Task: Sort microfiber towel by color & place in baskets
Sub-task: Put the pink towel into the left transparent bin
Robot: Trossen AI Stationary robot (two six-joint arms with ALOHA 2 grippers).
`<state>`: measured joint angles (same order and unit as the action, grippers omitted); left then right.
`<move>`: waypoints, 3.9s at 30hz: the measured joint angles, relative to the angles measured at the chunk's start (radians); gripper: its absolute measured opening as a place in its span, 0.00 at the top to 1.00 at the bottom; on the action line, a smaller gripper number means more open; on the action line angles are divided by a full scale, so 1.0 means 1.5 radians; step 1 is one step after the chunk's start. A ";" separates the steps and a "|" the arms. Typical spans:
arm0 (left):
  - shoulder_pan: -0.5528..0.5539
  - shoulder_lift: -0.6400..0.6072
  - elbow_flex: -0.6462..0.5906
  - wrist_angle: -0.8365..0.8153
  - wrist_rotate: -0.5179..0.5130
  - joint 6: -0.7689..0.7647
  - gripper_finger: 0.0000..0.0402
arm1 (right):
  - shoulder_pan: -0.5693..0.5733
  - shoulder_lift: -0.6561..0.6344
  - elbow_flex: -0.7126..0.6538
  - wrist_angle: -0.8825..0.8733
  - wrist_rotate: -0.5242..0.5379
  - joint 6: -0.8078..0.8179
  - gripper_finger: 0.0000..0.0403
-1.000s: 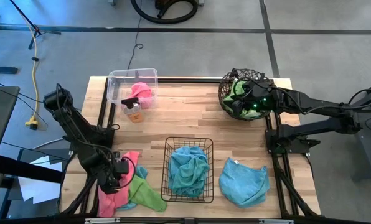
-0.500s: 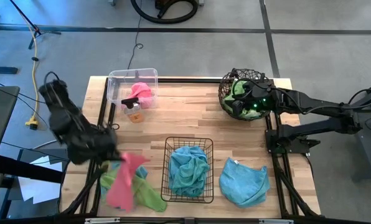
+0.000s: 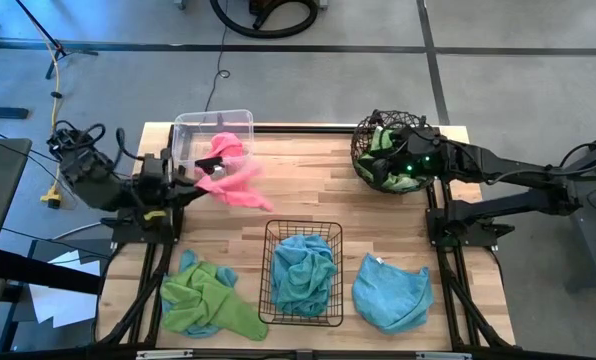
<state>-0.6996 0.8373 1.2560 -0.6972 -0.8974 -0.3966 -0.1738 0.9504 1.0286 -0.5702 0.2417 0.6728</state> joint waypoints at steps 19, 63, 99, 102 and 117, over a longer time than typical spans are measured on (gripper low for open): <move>0.207 0.052 0.000 0.221 0.223 0.238 1.00 | 0.135 0.071 0.000 0.479 -0.261 -0.298 0.33; 0.570 -0.003 0.000 0.270 0.210 0.392 1.00 | 0.123 0.078 0.000 0.453 -0.202 -0.367 0.33; 0.975 0.035 -0.313 0.192 0.245 0.131 1.00 | 0.066 0.046 0.000 0.446 -0.077 -0.331 0.33; 0.977 0.054 -0.284 0.173 0.269 0.080 1.00 | 0.066 0.033 0.000 0.441 -0.053 -0.327 0.33; 1.023 0.298 -0.093 -0.109 0.450 -0.017 1.00 | 0.066 0.024 0.000 0.354 -0.006 -0.309 0.33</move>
<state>0.8347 1.2850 1.1172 -0.8608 -0.2232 -0.4218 -0.0742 0.9859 1.0290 -0.0396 0.2333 0.2086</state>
